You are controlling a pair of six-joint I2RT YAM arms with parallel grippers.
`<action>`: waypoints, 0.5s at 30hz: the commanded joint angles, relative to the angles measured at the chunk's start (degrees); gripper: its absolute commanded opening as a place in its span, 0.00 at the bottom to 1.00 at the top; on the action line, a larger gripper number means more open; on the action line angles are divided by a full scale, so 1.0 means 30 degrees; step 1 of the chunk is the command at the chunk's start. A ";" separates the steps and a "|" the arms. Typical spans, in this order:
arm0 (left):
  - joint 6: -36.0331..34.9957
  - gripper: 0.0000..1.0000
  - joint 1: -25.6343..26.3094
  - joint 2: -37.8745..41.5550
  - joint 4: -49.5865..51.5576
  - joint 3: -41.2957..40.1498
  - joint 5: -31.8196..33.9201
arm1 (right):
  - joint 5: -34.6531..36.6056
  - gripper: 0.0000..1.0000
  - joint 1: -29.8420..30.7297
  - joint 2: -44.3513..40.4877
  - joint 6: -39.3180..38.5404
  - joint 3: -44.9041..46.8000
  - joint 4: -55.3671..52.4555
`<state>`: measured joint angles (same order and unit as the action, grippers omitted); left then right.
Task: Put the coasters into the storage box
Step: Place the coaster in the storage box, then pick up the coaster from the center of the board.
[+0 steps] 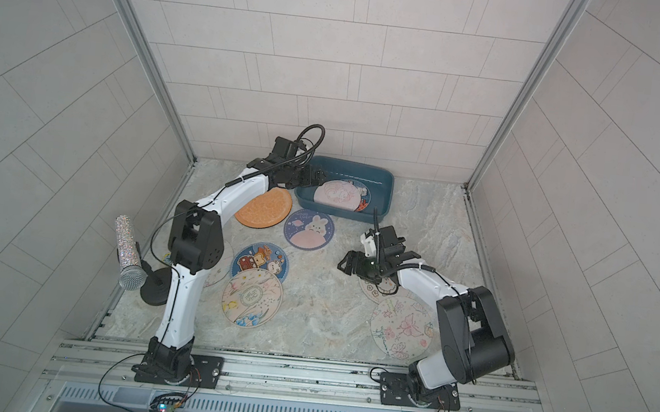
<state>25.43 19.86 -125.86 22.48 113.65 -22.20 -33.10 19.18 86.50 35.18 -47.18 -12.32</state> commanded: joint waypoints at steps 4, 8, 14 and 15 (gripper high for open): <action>-0.0353 1.00 -0.1247 0.4428 -0.2833 -0.6504 0.0717 | 0.0808 0.81 -0.0014 0.1365 -0.0481 -0.1994 0.0186; -0.0513 0.95 -0.2464 0.6247 -0.3667 -1.0024 0.0718 | 0.0883 0.80 0.0048 0.2540 -0.0661 -0.3101 0.0568; -0.1356 0.84 -0.3159 0.6713 -0.3957 -1.2778 0.0706 | 0.1065 0.78 0.0559 0.4405 -0.0825 -0.4740 0.0981; -0.1343 0.82 -0.3184 0.6511 -0.4140 -1.2993 0.0642 | 0.1169 0.77 0.0703 0.4693 -0.0820 -0.5047 0.1004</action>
<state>23.11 9.65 -106.50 12.25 76.23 -20.05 -30.74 20.21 99.22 33.41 -60.29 -10.26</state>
